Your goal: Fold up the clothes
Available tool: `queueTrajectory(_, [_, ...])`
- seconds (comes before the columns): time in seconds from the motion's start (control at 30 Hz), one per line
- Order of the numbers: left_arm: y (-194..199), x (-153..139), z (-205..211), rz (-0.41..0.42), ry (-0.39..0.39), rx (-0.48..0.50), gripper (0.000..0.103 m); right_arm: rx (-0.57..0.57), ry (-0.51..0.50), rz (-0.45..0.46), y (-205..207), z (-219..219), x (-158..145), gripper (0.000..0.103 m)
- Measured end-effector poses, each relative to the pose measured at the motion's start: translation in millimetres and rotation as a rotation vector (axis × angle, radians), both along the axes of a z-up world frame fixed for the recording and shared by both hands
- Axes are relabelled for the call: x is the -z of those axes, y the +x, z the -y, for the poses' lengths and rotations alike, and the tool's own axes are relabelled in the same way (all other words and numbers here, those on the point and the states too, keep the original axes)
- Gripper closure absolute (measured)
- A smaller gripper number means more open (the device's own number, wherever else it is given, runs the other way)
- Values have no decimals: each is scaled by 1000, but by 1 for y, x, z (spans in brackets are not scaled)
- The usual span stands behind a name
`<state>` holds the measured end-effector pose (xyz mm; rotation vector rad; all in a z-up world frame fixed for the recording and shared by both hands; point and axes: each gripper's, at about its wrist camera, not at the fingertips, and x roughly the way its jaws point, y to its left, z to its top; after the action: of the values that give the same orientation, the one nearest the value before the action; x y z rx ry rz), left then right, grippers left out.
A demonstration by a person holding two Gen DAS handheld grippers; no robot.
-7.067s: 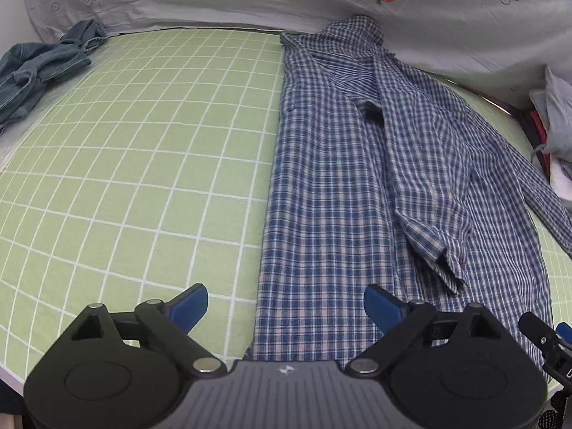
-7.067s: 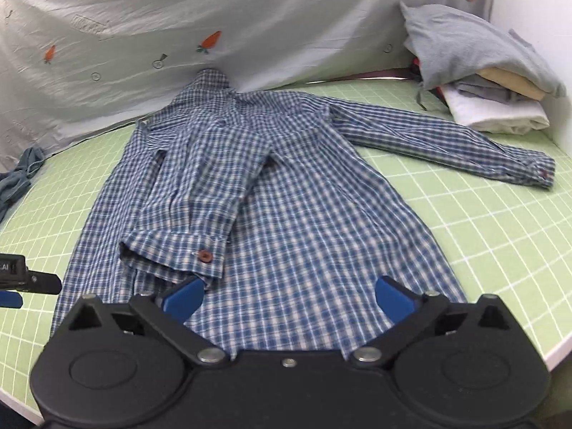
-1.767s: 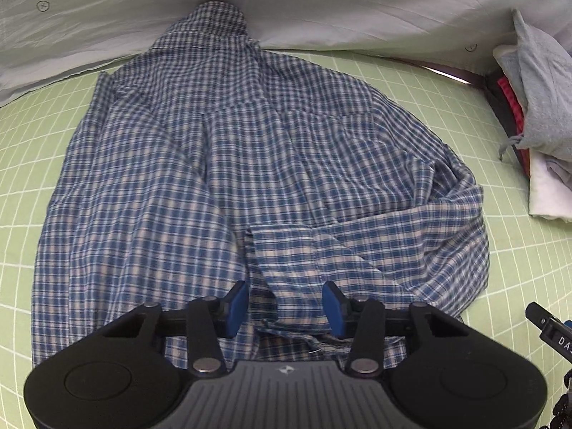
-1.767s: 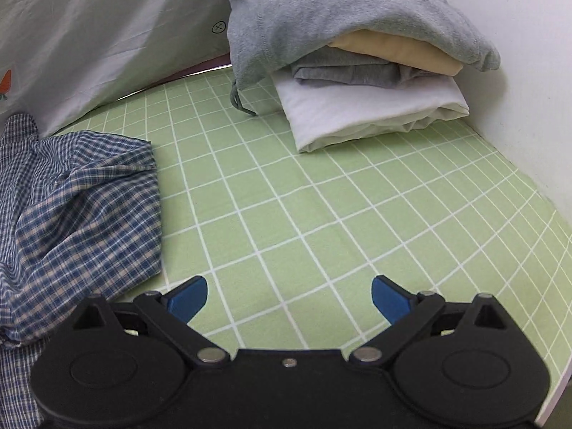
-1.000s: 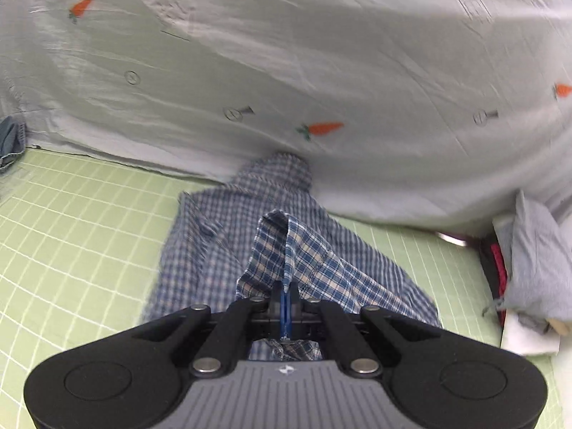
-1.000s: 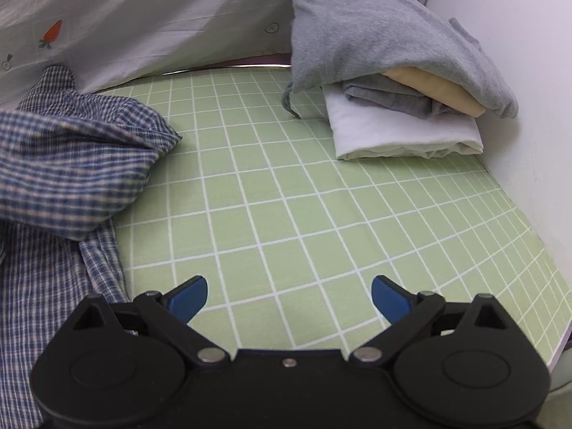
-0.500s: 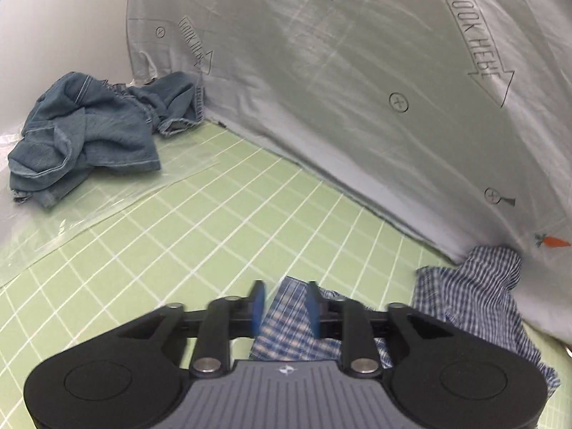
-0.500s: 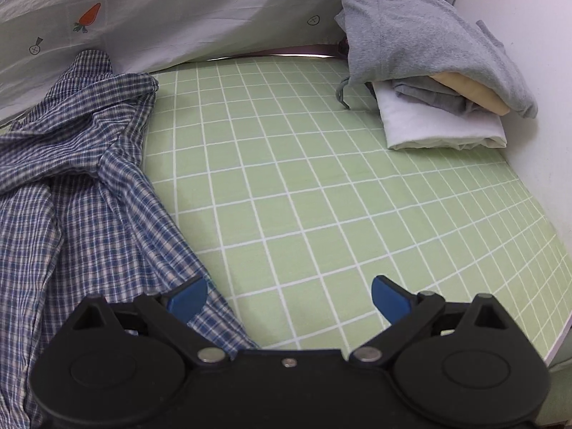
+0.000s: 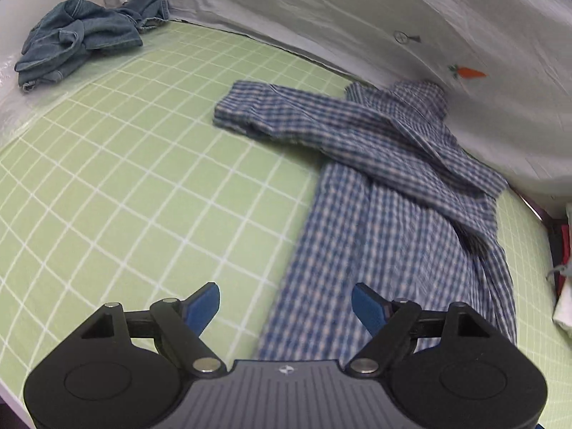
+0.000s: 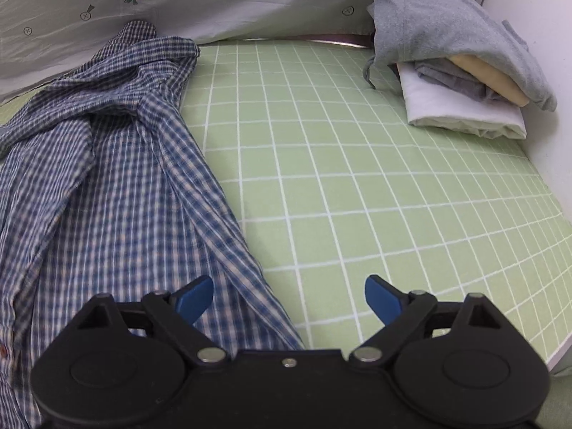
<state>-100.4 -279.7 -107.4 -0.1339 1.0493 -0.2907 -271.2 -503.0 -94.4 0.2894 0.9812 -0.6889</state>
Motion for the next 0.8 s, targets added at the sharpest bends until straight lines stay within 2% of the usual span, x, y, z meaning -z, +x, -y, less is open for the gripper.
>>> queueTrajectory(0.07, [-25, -1, 7, 6, 11, 24, 21, 2, 25, 1, -15, 3, 8, 30])
queueTrajectory(0.17, [-56, -3, 14, 18, 30, 48, 21, -4, 62, 20, -32, 5, 14, 40])
queueTrajectory(0.3, [-70, -2, 3, 12, 45, 49, 20, -32, 100, 38, -43, -1, 19, 50])
queueTrajectory(0.4, [-80, -1, -6, 7, 56, 49, 20, -45, 107, 49, -46, -6, 19, 65])
queueTrajectory(0.47, [-86, -1, -11, 4, 64, 49, 20, -34, 113, 63, -46, -9, 18, 80])
queueTrajectory(0.53, [-84, -4, -22, 10, 65, 61, 20, -10, 113, 78, -45, -13, 13, 101])
queueTrajectory(0.67, [-69, -14, -48, 25, 74, 79, 20, 34, 95, 133, -40, -31, -5, 102])
queueTrajectory(0.8, [-51, -20, -79, 36, 71, 101, 20, 53, 47, 185, -36, -69, -32, 102])
